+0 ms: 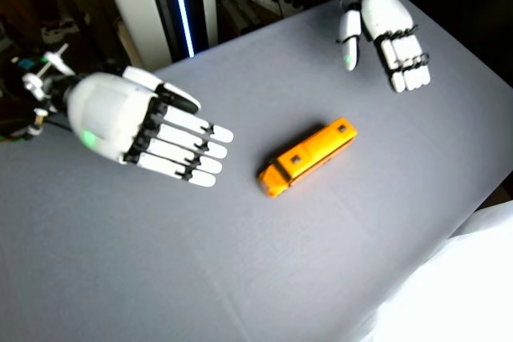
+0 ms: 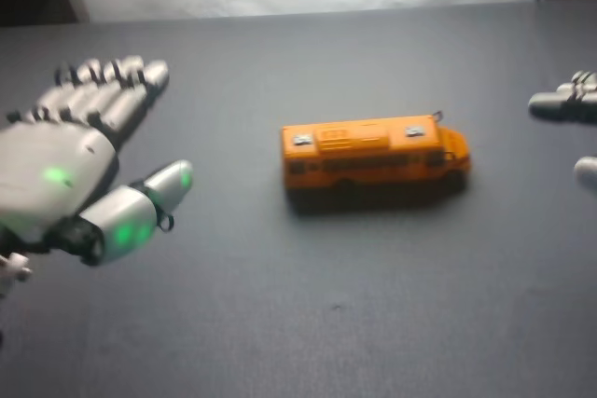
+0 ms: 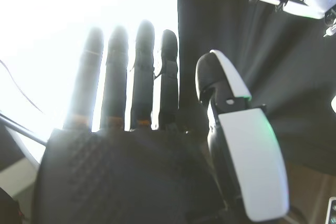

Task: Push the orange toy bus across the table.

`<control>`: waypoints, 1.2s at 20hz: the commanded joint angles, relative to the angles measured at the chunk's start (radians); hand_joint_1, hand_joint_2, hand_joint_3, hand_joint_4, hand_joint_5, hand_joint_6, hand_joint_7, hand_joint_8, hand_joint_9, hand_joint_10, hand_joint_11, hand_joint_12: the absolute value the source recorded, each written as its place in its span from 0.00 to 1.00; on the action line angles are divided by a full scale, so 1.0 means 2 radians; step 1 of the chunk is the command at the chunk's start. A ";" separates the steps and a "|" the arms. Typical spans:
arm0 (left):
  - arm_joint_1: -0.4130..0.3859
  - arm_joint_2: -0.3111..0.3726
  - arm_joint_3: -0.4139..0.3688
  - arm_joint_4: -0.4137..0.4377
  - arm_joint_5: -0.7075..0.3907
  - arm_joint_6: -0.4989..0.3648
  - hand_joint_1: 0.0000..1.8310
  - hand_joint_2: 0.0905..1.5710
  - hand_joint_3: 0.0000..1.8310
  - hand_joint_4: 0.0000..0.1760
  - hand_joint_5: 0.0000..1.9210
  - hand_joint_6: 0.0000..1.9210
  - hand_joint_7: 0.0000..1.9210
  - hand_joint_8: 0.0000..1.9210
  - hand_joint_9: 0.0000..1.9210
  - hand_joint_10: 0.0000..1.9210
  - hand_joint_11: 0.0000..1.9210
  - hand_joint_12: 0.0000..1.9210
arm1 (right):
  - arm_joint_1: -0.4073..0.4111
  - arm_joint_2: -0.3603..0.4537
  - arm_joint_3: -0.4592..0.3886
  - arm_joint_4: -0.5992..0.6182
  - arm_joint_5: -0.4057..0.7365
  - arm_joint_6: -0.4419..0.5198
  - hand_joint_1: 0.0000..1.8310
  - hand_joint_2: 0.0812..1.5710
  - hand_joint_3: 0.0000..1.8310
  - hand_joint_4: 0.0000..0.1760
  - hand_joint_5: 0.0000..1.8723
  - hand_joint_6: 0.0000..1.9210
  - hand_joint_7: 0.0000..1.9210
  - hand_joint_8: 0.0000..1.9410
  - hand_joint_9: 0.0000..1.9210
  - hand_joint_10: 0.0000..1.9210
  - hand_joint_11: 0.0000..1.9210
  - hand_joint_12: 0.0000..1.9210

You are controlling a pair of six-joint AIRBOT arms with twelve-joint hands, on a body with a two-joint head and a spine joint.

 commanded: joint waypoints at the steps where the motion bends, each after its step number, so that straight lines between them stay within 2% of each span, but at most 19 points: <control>1: -0.002 0.004 -0.002 0.022 -0.091 -0.013 0.00 0.84 0.00 0.00 0.01 0.00 0.00 0.00 0.00 0.00 0.00 0.00 | 0.001 0.003 -0.001 0.015 0.092 0.005 0.39 0.88 0.00 0.00 0.32 0.00 0.31 0.00 0.27 0.00 0.22 0.03; 3: 0.002 0.007 -0.003 0.037 -0.120 -0.038 0.00 0.83 0.00 0.00 0.01 0.00 0.00 0.00 0.00 0.00 0.00 0.00 | 0.001 0.004 -0.002 0.023 0.116 0.005 0.41 0.89 0.00 0.00 0.32 0.00 0.30 0.00 0.26 0.00 0.21 0.03; 4: 0.002 0.008 -0.004 0.046 -0.137 -0.048 0.00 0.89 0.01 0.00 0.01 0.00 0.00 0.00 0.00 0.00 0.01 0.00 | 0.001 0.005 -0.002 0.026 0.132 0.005 0.45 0.90 0.00 0.00 0.35 0.01 0.31 0.00 0.25 0.00 0.23 0.04; 7: 0.002 0.014 -0.014 0.069 -0.173 -0.050 0.00 0.91 0.01 0.00 0.00 0.00 0.00 0.00 0.00 0.00 0.00 0.00 | 0.004 0.008 -0.007 0.030 0.163 0.001 0.47 0.91 0.00 0.00 0.34 0.00 0.31 0.00 0.26 0.00 0.25 0.05; 9: 0.007 0.018 -0.021 0.079 -0.194 -0.050 0.00 0.92 0.02 0.00 0.00 0.00 0.00 0.00 0.00 0.00 0.00 0.00 | 0.016 0.011 -0.011 0.019 0.163 -0.007 0.49 0.90 0.00 0.00 0.31 0.00 0.30 0.00 0.30 0.01 0.28 0.06; 13: 0.014 0.018 -0.026 0.080 -0.199 -0.050 0.00 0.94 0.02 0.00 0.00 0.00 0.00 0.00 0.00 0.00 0.00 0.00 | 0.026 0.012 -0.011 0.007 0.163 -0.010 0.54 0.91 0.00 0.00 0.27 0.00 0.30 0.00 0.33 0.01 0.28 0.05; 14: 0.015 0.018 -0.027 0.080 -0.201 -0.050 0.00 0.94 0.02 0.00 0.01 0.00 0.00 0.00 0.00 0.00 0.00 0.00 | 0.026 0.012 -0.011 0.006 0.163 -0.010 0.50 0.91 0.00 0.00 0.24 0.00 0.27 0.00 0.31 0.00 0.27 0.04; 17: 0.027 0.018 -0.032 0.078 -0.217 -0.055 0.00 0.94 0.01 0.00 0.02 0.01 0.01 0.00 0.00 0.00 0.00 0.00 | 0.026 0.013 -0.016 0.005 0.163 -0.010 0.49 0.91 0.00 0.00 0.20 0.00 0.26 0.00 0.30 0.00 0.26 0.04; 19: 0.040 0.017 -0.038 0.074 -0.220 -0.060 0.01 0.93 0.00 0.00 0.01 0.00 0.00 0.00 0.00 0.00 0.00 0.00 | 0.027 0.015 -0.018 0.005 0.163 -0.010 0.53 0.91 0.00 0.00 0.20 0.00 0.28 0.01 0.32 0.01 0.28 0.05; 22: 0.047 0.017 -0.039 0.069 -0.220 -0.067 0.00 0.94 0.01 0.00 0.00 0.00 0.00 0.00 0.00 0.00 0.00 0.00 | 0.027 0.015 -0.019 0.005 0.163 -0.012 0.56 0.91 0.00 0.00 0.17 0.00 0.24 0.00 0.31 0.00 0.28 0.04; 24: 0.045 0.017 -0.036 0.071 -0.220 -0.067 0.13 0.95 0.00 0.00 0.03 0.01 0.02 0.00 0.01 0.00 0.00 0.00 | 0.028 0.014 -0.018 0.003 0.163 -0.013 0.58 0.89 0.00 0.00 0.17 0.00 0.23 0.00 0.32 0.00 0.30 0.04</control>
